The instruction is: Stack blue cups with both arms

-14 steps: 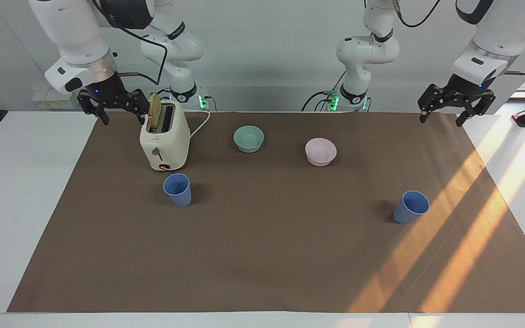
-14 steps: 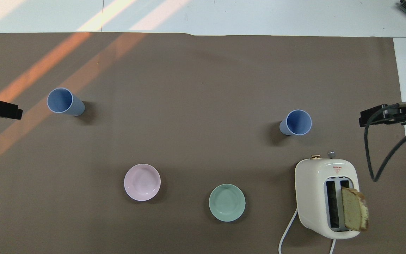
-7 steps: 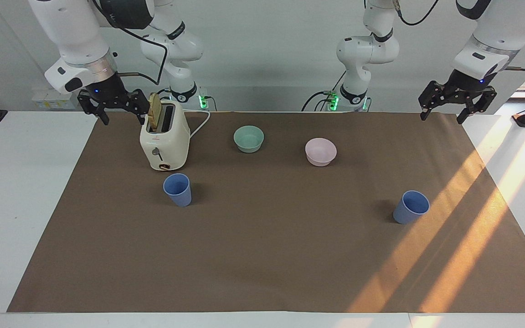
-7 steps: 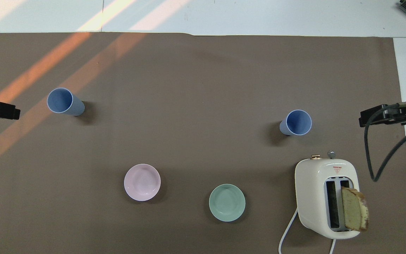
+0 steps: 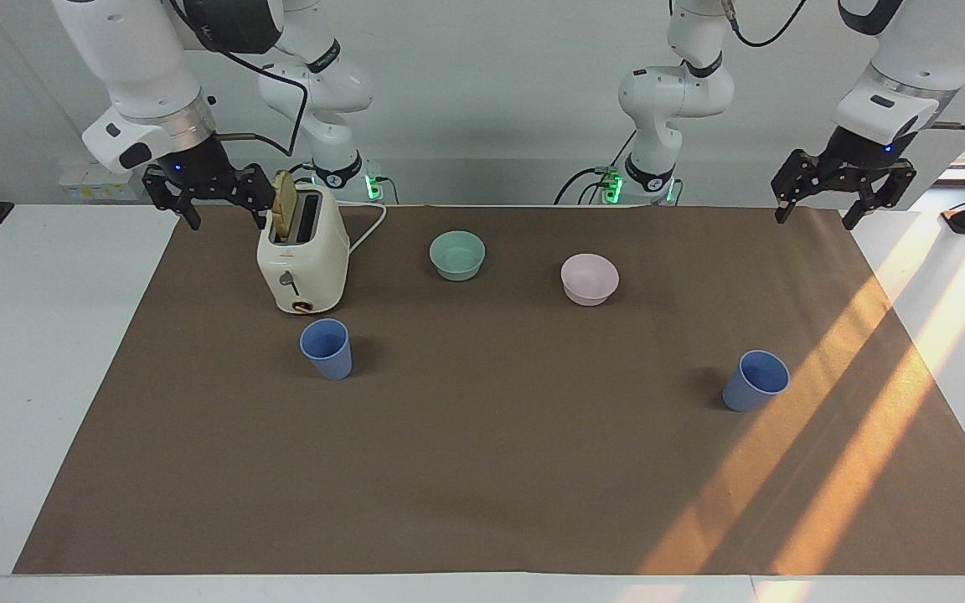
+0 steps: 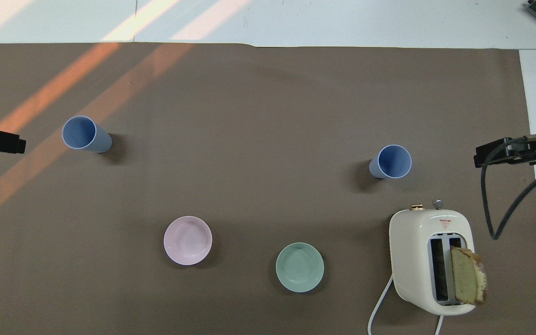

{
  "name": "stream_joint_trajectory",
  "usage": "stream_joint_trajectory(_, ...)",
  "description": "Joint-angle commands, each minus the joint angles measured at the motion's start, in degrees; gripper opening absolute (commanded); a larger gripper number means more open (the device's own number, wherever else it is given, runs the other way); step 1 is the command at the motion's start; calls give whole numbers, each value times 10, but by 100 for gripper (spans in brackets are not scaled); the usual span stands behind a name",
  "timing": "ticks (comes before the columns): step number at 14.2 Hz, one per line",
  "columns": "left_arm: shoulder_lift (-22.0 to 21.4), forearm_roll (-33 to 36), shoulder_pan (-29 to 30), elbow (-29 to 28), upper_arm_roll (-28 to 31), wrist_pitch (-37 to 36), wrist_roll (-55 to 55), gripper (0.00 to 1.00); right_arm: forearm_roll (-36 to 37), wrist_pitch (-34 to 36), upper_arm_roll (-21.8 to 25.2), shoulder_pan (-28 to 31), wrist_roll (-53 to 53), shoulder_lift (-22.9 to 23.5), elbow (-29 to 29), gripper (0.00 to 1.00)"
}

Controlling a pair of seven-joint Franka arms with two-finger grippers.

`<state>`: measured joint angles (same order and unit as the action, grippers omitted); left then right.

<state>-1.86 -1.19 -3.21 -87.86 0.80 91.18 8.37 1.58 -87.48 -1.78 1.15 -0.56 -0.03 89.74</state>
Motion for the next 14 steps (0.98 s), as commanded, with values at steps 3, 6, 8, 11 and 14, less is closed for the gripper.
stream_joint_trajectory(3, -5, 2, 1, -9, 3, 15, 23, 100, -3, -1, -6, 8, 3, -4, 5, 100)
stream_joint_trajectory(6, 0, 2, -2, -9, 6, 18, 27, 100, -3, -1, -6, 8, 3, -4, 5, 100)
stream_joint_trajectory(8, 4, 1, -4, -9, 13, 20, 28, 100, -3, -1, -6, 8, 2, -4, 5, 100)
stream_joint_trajectory(11, 7, 1, -15, -8, 28, 23, 32, 100, -3, -1, -6, 8, 2, -4, 5, 100)
stream_joint_trajectory(14, 11, -6, -20, -8, 42, 27, 42, 100, -3, -1, -6, 8, 2, -4, 5, 100)
